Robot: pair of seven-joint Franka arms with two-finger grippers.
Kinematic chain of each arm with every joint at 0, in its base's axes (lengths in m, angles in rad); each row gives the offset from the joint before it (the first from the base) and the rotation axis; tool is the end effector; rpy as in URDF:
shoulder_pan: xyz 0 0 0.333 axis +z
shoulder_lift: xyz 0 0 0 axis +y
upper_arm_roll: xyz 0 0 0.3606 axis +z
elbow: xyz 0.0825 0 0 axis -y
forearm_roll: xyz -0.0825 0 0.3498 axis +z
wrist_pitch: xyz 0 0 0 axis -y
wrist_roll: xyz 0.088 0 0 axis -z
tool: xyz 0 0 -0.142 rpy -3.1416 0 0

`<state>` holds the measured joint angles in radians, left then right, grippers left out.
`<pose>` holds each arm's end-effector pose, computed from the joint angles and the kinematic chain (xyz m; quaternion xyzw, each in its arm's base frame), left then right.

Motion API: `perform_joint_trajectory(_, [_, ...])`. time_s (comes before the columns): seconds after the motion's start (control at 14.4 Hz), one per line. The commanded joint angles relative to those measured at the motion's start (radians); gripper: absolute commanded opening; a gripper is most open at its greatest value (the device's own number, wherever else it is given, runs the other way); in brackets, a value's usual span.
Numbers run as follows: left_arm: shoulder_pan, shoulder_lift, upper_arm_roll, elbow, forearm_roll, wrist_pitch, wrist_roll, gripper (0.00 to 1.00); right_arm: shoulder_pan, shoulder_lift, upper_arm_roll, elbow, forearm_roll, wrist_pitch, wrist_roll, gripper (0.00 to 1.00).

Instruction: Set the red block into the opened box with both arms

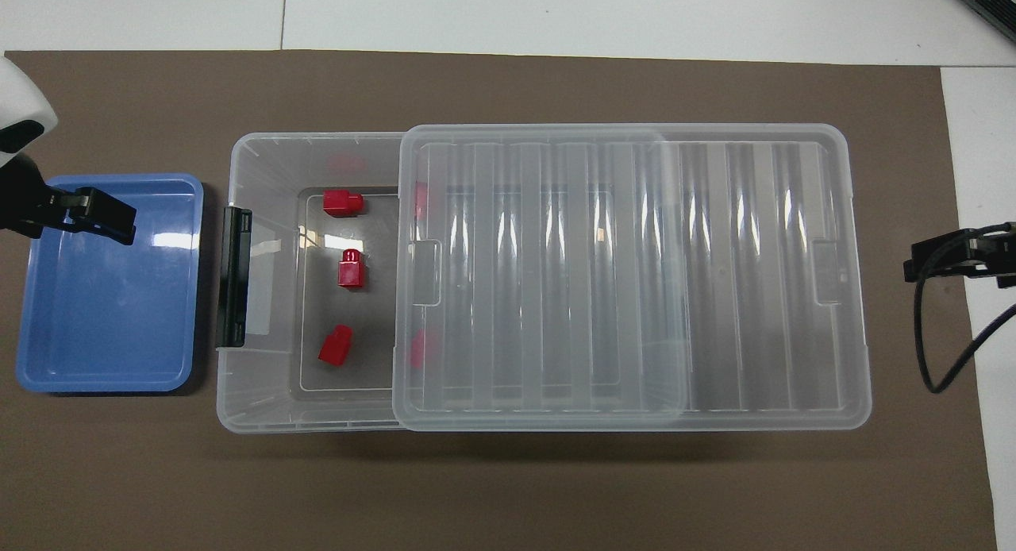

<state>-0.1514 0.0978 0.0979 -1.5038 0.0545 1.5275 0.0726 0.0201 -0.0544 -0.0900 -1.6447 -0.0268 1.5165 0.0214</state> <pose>0.5461 -0.0242 0.6079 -0.9968 0.0628 0.0371 0.0317 0.4899 -0.0396 0.6250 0.9982 -0.0457 -0.0373 0.0101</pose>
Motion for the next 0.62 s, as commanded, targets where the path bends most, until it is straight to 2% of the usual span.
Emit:
perform_joint_trajectory(0.0, [-0.005, 0.005, -0.004, 0.022, 0.008, 0.025, -0.001, 1.00, -0.005, -0.013, 0.001, -0.017, 0.013, 0.013, 0.015, 1.00])
perform_joint_trajectory(0.21, [-0.005, -0.007, -0.012, 0.019, 0.007, -0.035, 0.004, 1.00, -0.005, -0.018, 0.001, -0.026, 0.013, 0.014, 0.012, 1.00])
perform_joint_trajectory(0.55, [-0.002, -0.029, -0.027, 0.017, 0.005, -0.024, 0.007, 1.00, -0.005, -0.018, 0.001, -0.035, 0.012, 0.060, 0.014, 1.00])
